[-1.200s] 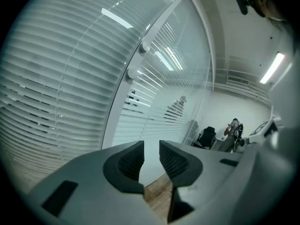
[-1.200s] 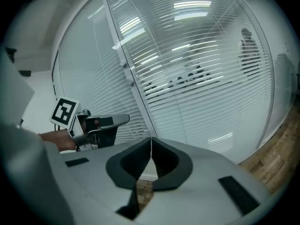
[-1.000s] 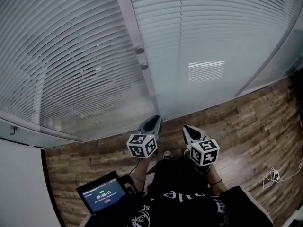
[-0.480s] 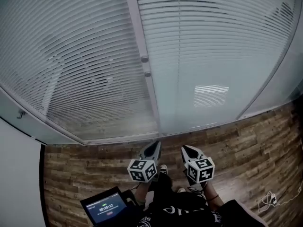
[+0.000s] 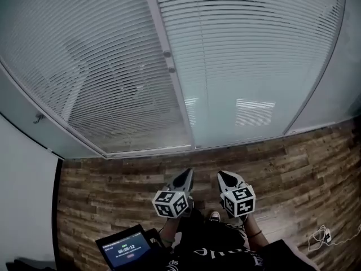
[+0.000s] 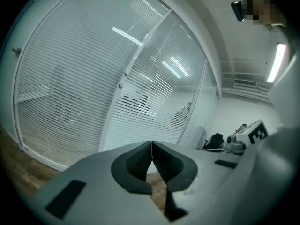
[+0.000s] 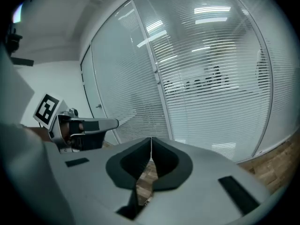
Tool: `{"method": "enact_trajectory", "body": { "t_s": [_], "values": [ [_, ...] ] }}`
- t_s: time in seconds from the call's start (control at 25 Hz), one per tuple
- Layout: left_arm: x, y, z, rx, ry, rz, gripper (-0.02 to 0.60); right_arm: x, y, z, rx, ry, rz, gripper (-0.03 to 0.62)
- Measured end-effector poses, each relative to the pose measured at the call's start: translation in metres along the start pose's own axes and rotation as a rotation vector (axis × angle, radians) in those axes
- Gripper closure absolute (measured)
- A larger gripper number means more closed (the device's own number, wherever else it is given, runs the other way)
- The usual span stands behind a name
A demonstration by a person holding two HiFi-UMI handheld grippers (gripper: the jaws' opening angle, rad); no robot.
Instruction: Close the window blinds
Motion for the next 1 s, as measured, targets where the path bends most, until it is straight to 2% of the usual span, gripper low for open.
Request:
{"method": "enact_trajectory", "body": {
  "t_s": [0.2, 0.48, 0.6, 0.84, 1.0],
  "values": [
    [0.005, -0.045, 0.023, 0.027, 0.004, 0.003, 0.575, 0.013, -0.038, -0.029, -0.002, 0.019, 0.010, 0.574],
    [0.003, -0.124, 0.027, 0.066, 0.018, 0.001, 0.575, 0.021, -0.074, -0.083, 0.021, 0.085, 0.079, 0.574],
    [0.002, -0.178, 0.023, 0.079, 0.024, 0.001, 0.575, 0.034, -0.095, -0.126, 0.036, 0.100, 0.096, 0.574],
    [-0.001, -0.299, -0.008, 0.119, 0.040, -0.017, 0.575, 0.084, -0.137, -0.240, 0.070, 0.113, 0.076, 0.574],
    [0.010, -0.358, -0.015, 0.137, 0.014, -0.036, 0.575, 0.108, -0.168, -0.295, 0.083, 0.120, 0.055, 0.574]
  ]
}}
Point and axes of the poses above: the fingertips, and each gripper's own axes: y forward along the fingers, z to its right, x out of its underside, the point moved 9 cm from there along -y, backward along the fingers, and after that the axes turned 15 degrees about z, right-handed, at the moved point
